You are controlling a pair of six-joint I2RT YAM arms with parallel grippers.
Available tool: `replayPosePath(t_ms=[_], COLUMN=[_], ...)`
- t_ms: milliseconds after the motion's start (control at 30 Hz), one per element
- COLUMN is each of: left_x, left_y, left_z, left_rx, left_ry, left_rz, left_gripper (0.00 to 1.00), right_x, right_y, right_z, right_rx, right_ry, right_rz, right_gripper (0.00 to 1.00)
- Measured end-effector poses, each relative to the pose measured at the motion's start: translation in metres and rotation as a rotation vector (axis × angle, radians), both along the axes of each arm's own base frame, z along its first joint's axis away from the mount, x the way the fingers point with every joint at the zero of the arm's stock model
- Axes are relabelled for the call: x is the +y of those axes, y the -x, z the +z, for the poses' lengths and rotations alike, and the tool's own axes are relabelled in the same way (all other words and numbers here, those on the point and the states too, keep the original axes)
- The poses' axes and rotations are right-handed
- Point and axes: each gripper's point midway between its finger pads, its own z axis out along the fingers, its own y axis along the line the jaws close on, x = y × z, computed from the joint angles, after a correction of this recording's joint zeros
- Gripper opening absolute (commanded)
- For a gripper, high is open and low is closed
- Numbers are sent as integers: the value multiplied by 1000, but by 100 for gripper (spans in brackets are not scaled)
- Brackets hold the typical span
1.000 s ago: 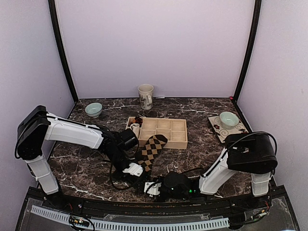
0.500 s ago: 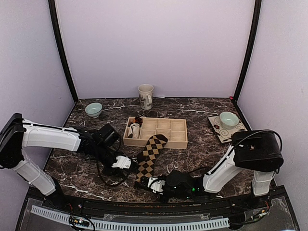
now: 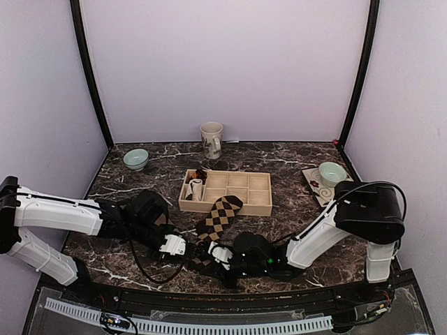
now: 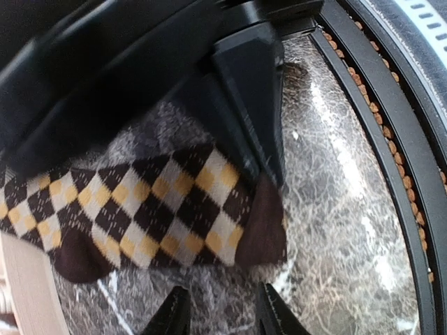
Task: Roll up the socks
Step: Roll the sock at the center of the board.
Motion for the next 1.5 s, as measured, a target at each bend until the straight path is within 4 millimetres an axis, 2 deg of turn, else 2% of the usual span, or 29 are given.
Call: replayPosePath(t_ms=[200, 367, 500, 733, 867, 1233, 1500], left_x=[-12, -25, -25, -19, -26, 6, 10], left_y=[-1, -17, -16, -7, -10, 18, 27], left_z=[-15, -3, 1, -7, -2, -6, 8], left_rx=[-49, -100, -116, -89, -70, 9, -7], left_ry=[-78, -80, -69, -144, -169, -272, -235], left_rz=[-36, -36, -48, -108, -124, -145, -120], left_gripper=[36, 35, 34, 29, 30, 28, 32], right_x=[11, 12, 12, 11, 11, 10, 9], right_y=[-4, -6, -6, -7, -9, -13, -14], right_z=[-1, -1, 0, -1, -2, -4, -7], right_rx=[182, 310, 377, 448, 498, 603, 665], right_ry=[7, 9, 9, -1, -5, 4, 18], right_rz=[11, 22, 28, 45, 57, 53, 40], right_gripper=[0, 0, 0, 0, 0, 0, 0])
